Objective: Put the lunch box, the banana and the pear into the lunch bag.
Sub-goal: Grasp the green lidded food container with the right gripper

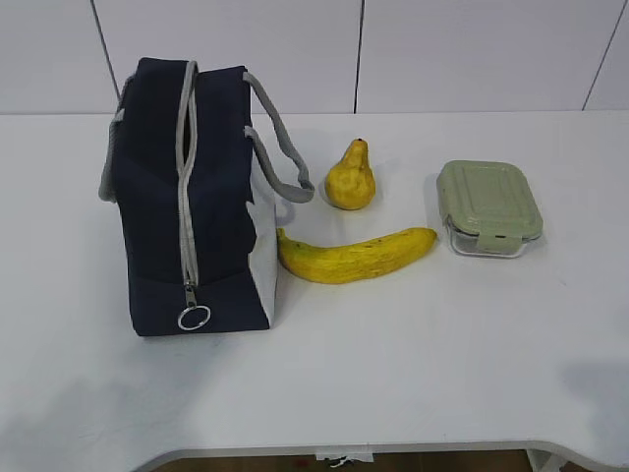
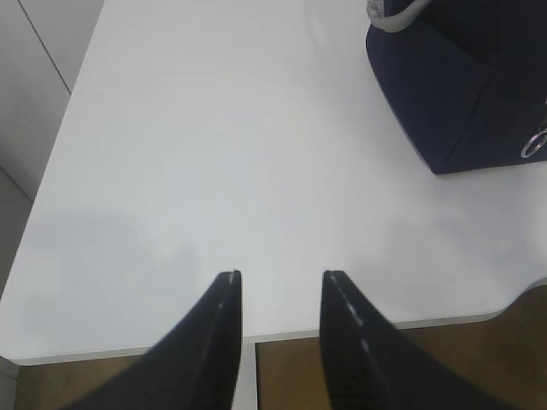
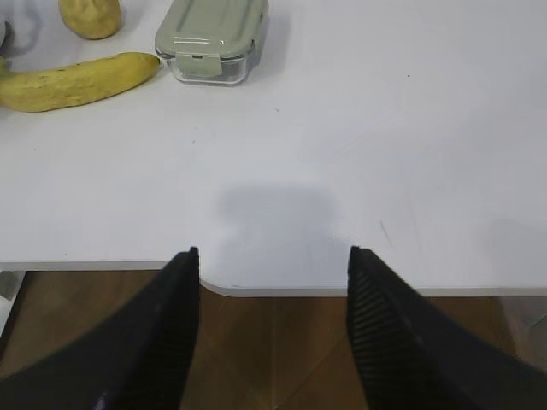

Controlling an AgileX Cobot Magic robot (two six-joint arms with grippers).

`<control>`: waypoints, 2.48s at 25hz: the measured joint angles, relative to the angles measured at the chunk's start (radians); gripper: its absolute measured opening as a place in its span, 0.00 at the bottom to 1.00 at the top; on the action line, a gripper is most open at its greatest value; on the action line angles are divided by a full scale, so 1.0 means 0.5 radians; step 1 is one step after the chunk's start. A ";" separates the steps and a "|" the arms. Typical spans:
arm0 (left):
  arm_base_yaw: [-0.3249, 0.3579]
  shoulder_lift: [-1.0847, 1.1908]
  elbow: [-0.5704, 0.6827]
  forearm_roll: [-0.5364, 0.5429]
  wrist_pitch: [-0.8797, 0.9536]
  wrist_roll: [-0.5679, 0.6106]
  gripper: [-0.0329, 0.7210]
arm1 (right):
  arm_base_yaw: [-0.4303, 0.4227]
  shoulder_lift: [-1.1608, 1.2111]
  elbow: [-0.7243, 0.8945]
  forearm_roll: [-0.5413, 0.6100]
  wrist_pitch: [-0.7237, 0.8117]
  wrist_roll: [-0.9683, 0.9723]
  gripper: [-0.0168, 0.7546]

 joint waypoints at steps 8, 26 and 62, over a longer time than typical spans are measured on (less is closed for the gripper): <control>0.000 0.000 0.000 0.000 0.000 0.000 0.36 | 0.000 0.000 0.000 0.000 0.000 0.000 0.58; 0.000 0.000 0.000 0.000 0.000 0.000 0.36 | 0.000 0.620 -0.065 0.025 -0.307 -0.017 0.58; 0.000 0.000 0.000 0.000 0.000 -0.003 0.36 | -0.597 3.187 -1.382 0.994 -0.537 -0.653 0.58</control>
